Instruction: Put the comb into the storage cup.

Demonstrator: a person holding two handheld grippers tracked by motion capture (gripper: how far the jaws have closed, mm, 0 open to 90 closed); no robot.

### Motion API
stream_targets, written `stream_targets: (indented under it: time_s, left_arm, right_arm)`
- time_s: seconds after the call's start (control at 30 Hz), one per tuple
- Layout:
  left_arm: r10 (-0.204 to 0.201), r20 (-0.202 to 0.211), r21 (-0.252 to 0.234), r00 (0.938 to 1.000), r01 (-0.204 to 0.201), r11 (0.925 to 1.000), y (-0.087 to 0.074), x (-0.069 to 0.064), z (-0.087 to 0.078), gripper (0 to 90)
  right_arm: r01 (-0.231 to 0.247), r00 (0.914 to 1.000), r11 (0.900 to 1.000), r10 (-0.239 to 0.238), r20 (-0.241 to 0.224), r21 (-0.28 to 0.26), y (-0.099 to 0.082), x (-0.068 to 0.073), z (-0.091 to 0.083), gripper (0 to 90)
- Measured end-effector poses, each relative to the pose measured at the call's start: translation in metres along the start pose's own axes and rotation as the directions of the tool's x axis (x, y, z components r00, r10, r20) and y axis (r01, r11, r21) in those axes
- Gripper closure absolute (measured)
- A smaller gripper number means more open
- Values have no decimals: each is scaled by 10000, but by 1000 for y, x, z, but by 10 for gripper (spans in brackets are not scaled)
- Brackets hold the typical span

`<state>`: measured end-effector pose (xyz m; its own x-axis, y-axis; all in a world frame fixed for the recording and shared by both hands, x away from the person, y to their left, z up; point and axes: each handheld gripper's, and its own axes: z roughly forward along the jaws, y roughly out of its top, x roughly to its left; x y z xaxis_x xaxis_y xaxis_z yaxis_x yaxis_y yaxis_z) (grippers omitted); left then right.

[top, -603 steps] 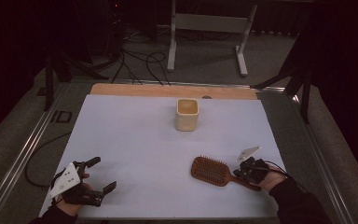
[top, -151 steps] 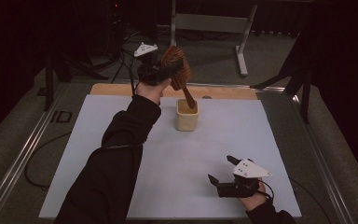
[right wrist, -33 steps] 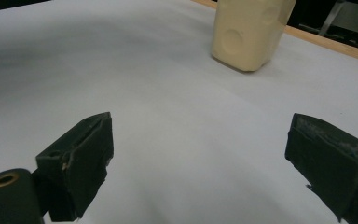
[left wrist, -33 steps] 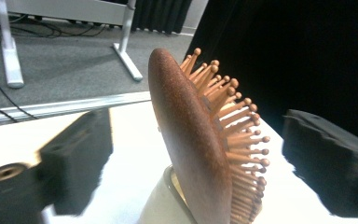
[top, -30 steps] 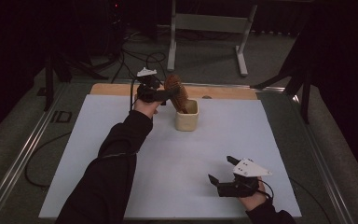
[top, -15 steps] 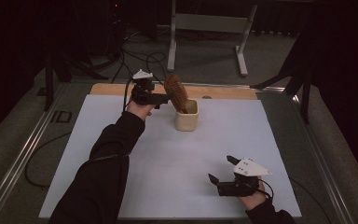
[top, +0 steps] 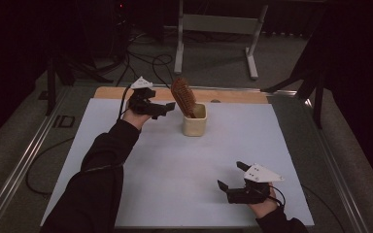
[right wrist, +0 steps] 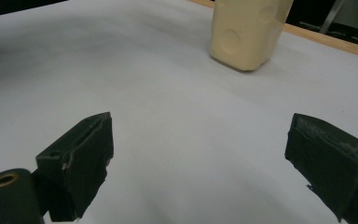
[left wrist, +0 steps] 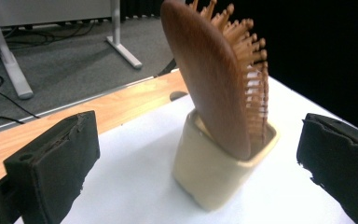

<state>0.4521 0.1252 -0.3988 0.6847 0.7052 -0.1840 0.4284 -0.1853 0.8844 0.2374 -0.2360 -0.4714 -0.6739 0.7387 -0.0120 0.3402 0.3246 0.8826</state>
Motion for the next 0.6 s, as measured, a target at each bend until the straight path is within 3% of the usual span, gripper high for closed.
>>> stream_targets:
  time_s: [0.33,0.43,0.6]
  left_arm:
    - [261,151,233,9995,-264,9994,-13,4,-22,1]
    - [579,145,261,9982,-582,9980,-20,4,-34,1]
    - [734,155,487,9972,-741,9961,-29,4,-46,1]
  right_arm:
    - [21,10000,10000,-21,-2,-1,1,1,1,77]
    - [67,10000,10000,-67,8,-10,1,0,0,77]
    - [39,10000,10000,-39,9,1,1,0,0,77]
